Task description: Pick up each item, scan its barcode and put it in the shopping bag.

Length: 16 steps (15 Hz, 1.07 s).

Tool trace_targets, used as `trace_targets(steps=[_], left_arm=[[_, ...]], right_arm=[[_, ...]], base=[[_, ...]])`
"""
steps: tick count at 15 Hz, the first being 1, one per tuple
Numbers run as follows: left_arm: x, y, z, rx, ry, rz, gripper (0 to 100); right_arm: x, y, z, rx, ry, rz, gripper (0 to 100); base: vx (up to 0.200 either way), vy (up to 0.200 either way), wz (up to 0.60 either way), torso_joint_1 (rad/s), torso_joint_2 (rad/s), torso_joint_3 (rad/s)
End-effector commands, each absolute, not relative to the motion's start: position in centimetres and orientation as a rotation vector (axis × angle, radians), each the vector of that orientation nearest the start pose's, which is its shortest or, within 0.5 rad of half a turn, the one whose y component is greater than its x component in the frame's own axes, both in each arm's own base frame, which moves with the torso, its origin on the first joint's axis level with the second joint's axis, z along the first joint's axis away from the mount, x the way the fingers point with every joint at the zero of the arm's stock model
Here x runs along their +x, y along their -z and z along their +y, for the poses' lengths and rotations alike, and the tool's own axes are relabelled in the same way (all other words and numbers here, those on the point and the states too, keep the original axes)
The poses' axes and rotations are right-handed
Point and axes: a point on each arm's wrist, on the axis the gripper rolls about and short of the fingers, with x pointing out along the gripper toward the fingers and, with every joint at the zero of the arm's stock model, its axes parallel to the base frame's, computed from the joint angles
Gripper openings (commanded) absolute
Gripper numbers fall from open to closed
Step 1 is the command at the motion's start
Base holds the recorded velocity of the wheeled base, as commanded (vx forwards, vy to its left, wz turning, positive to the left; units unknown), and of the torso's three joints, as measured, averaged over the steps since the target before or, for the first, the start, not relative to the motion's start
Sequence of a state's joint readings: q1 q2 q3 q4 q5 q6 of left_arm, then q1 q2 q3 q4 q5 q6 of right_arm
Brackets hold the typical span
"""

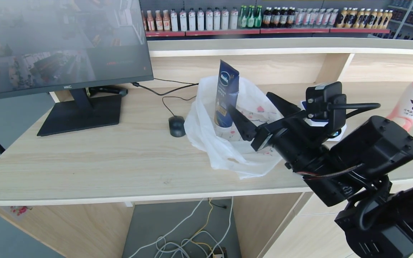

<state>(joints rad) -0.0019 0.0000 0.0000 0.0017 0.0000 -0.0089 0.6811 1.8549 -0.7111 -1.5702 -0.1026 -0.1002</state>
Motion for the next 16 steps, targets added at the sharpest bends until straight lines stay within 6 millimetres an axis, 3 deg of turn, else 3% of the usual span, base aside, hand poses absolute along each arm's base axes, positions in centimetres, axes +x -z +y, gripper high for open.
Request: trace_targets(steps=[1, 11, 14, 16], left_arm=[[-2.3, -7.5, 0.0, -0.008, 0.002, 0.002, 100], [-2.3, -7.5, 0.0, -0.005, 0.002, 0.002, 100], [-2.3, -7.5, 0.0, -0.008, 0.002, 0.002, 100], [-2.3, -7.5, 0.0, -0.006, 0.002, 0.002, 100]], right_arm=[[24.9, -20.3, 19.7, 0.082, -0.546, -0.426, 100], [24.1, -20.6, 18.8, 0.085, -0.540, -0.424, 100], [24.0, -20.9, 18.8, 0.088, -0.539, -0.431, 100], [23.7, -21.1, 18.5, 0.092, -0.539, -0.438, 100]], base=[[0.000, 0.000, 0.00, 0.000, 0.00, 0.000], [0.000, 0.000, 0.00, 0.000, 0.00, 0.000], [-0.200, 0.000, 0.00, 0.007, 0.00, 0.004], [0.000, 0.000, 0.00, 0.000, 0.00, 0.000]])
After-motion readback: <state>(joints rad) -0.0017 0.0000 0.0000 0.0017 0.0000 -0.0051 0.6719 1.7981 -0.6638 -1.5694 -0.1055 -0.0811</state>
